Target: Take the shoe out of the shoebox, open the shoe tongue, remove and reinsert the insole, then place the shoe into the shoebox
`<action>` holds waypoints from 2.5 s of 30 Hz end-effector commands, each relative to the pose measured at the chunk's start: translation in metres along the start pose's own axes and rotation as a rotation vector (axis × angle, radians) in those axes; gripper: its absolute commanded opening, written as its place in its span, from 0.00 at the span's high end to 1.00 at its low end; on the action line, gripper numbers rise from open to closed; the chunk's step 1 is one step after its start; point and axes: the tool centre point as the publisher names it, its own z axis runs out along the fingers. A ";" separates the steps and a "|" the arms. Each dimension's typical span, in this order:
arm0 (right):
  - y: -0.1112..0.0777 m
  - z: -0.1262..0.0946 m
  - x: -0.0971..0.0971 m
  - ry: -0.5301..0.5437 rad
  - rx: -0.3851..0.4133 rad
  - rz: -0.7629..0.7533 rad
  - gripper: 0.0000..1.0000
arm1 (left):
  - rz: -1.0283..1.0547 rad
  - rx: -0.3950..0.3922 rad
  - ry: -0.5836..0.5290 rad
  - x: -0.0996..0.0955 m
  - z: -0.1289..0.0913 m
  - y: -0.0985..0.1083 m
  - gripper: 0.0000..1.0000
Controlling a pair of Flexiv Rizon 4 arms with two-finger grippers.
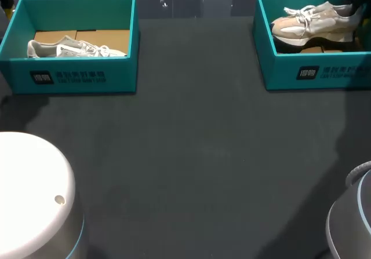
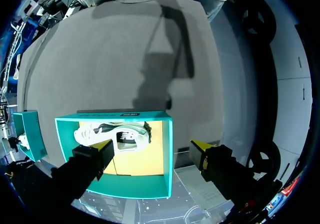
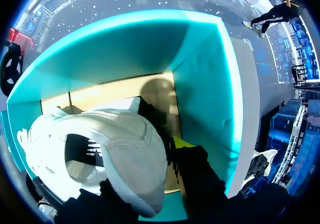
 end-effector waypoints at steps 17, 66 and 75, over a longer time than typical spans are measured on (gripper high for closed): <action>-0.006 -0.080 -0.012 -0.016 0.017 -0.007 1.00 | 0.001 -0.002 0.002 0.000 -0.001 -0.001 0.00; -0.162 -0.298 0.157 -0.189 -0.166 -0.080 1.00 | 0.001 -0.002 0.002 0.000 -0.001 -0.001 0.00; -0.233 -0.312 0.218 -0.266 -0.137 -0.040 1.00 | 0.001 -0.002 0.002 0.000 -0.001 -0.001 0.00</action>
